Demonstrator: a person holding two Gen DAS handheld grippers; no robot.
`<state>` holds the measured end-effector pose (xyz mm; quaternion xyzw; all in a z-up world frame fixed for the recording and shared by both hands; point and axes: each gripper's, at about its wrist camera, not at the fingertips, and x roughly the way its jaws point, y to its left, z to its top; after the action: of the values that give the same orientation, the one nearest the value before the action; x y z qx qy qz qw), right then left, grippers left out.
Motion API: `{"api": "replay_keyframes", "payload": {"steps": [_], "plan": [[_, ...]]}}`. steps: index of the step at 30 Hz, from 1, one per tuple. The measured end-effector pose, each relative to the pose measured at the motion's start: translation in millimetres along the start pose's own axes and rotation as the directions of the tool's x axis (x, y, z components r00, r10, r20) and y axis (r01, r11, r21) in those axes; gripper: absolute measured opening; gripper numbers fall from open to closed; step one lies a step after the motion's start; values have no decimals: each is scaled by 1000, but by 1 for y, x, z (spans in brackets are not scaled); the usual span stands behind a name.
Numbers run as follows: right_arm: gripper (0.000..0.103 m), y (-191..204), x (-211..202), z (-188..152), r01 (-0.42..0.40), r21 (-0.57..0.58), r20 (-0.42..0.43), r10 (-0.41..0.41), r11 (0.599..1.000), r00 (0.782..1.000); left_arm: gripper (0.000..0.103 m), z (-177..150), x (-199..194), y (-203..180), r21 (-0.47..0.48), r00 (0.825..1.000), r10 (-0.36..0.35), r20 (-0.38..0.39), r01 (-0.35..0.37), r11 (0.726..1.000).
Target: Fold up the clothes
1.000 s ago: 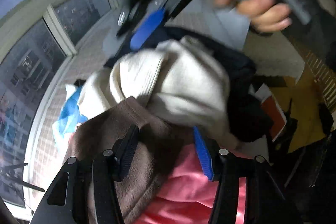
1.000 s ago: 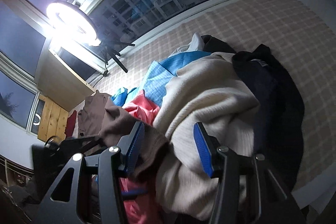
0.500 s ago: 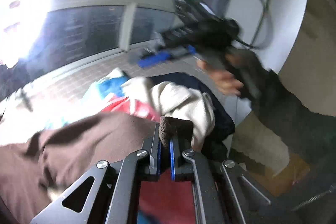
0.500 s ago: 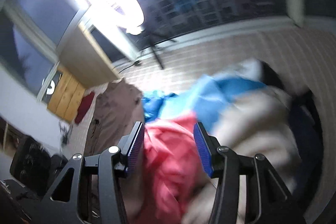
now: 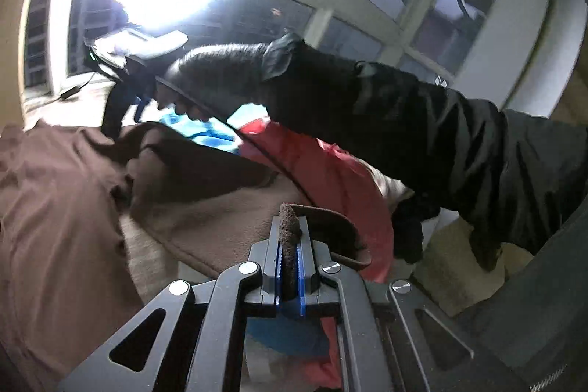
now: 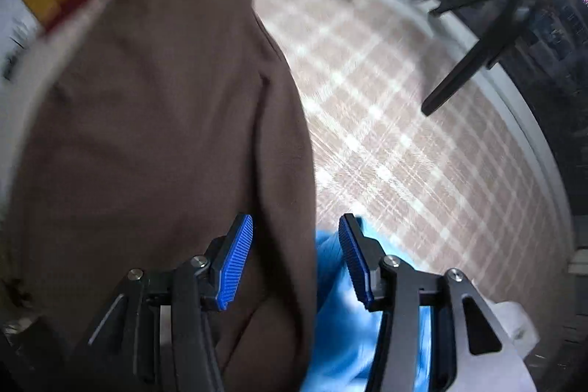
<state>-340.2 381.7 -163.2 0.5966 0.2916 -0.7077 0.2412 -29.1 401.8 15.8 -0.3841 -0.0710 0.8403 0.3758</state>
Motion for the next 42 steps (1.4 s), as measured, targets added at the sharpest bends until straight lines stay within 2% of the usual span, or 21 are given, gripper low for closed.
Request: {"api": "replay_keyframes", "payload": {"steps": [2,3,5,8,11,12,14,15,16,18,20,21,23,26,28,32,35,39,40,41,42], "plan": [[12,-11,8,4,-12,53,-26,13,999,1000,5,-5,-7,12,-44,1000,4,30,-2,999],[4,-17,8,6,-59,93,-33,62,994,998,5,-8,-11,17,-65,999,6,43,-3,998],[4,-23,1,10,-102,134,-16,106,986,994,5,-17,-19,29,-111,998,-1,66,8,994],[4,-13,-16,20,-94,153,1,95,984,995,5,-37,-36,51,-194,995,10,98,9,981],[4,13,-31,37,-88,137,11,87,987,996,5,-67,-62,75,-297,991,46,126,-7,955],[6,23,-35,46,-111,156,34,107,982,994,5,-82,-74,86,-344,989,64,132,-15,939],[19,54,-44,65,-191,141,82,181,971,980,10,-112,-95,106,-431,986,105,130,-40,901],[35,71,-51,72,-218,109,98,208,970,973,14,-125,-100,115,-463,986,140,88,-84,883],[48,80,-61,72,-211,90,129,199,973,971,21,-139,-105,126,-491,982,186,28,-148,859],[53,92,-82,61,-181,69,199,165,981,966,22,-167,-111,149,-541,966,245,-80,-249,804],[53,93,-97,32,-175,85,246,150,981,958,22,-182,-117,162,-561,960,245,-138,-280,779],[53,92,-104,16,-174,94,267,144,980,953,22,-183,-122,162,-546,957,251,-144,-288,787],[53,95,-107,-19,-181,105,298,142,978,944,22,-177,-127,154,-481,952,271,-140,-304,822],[53,100,-78,-56,-138,148,222,103,979,970,26,-165,-127,140,-380,952,281,-120,-306,873],[53,105,-59,-75,-183,190,193,146,964,970,32,-160,-118,130,-304,959,262,-112,-284,909],[53,119,-39,-91,-28,173,173,-3,985,985,34,-158,-94,112,-139,961,236,-143,-255,957],[53,118,-34,-91,-49,167,184,17,985,983,34,-165,-69,104,-30,947,255,-194,-265,964],[53,115,-27,-82,-51,178,159,23,983,987,34,-171,-41,101,74,920,310,-238,-301,951],[53,114,-27,-81,-59,180,158,30,982,987,29,-171,-35,102,92,914,324,-244,-311,946],[53,112,-26,-80,-69,183,158,40,981,987,6,-172,-30,104,100,912,326,-249,-311,945],[53,110,-26,-79,-78,186,159,49,979,986,4,-172,-28,107,83,917,306,-254,-295,952]]}}
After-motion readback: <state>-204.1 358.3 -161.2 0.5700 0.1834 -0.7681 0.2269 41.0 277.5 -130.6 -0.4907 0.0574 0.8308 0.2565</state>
